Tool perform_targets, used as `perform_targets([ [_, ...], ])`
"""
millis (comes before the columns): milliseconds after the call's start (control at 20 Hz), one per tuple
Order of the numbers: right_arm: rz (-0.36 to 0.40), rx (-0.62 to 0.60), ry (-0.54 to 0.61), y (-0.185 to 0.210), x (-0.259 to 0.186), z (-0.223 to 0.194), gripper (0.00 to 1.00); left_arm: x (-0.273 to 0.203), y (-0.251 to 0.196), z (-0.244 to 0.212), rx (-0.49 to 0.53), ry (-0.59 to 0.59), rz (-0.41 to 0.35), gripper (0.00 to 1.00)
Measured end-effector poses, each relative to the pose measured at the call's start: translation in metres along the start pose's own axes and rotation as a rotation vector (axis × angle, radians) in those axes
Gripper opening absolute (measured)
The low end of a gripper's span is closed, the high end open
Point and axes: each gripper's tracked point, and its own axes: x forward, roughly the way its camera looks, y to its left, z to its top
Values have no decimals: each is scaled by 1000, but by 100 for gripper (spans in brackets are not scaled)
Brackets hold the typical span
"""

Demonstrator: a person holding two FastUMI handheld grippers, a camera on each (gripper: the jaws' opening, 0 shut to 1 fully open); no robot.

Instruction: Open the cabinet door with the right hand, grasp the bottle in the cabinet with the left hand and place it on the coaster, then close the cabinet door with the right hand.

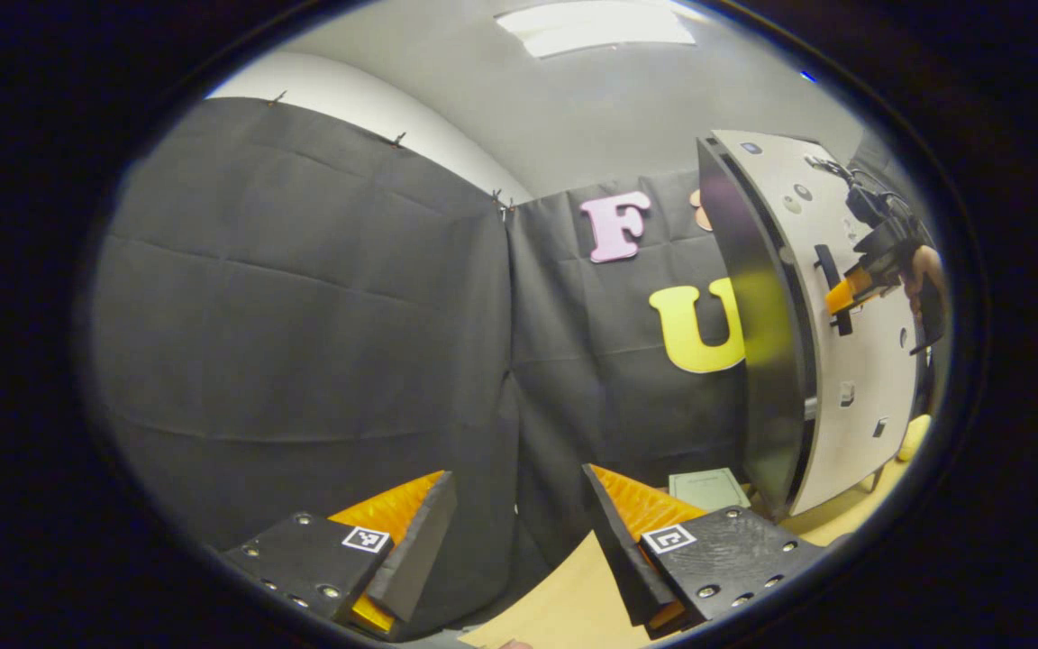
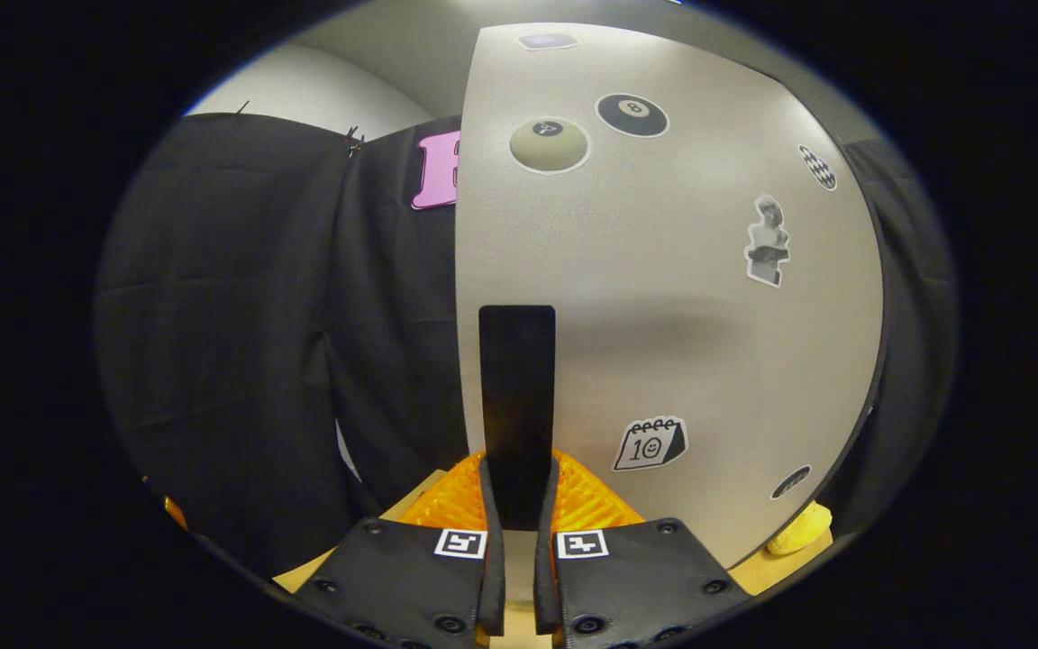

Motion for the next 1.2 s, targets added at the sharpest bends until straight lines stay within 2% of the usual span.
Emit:
perform_targets([
  [100, 32, 8, 3, 1, -10, 5, 12, 7, -20, 6, 1, -17, -42, 86],
  [350, 95, 27, 13, -7, -21, -2, 14, 20, -89, 15, -14, -41, -180, 84],
  [450, 115, 22, 15, -10, -26, -2, 12, 25, -116, 16, -19, -46, -217, 84],
  [650, 180, 14, 34, -17, -34, -5, 14, 24, -172, 19, -47, -42, -293, 84],
  [1200, 327, 19, 39, -32, -28, -4, 14, 11, -283, 48, -37, -71, -408, 84],
])
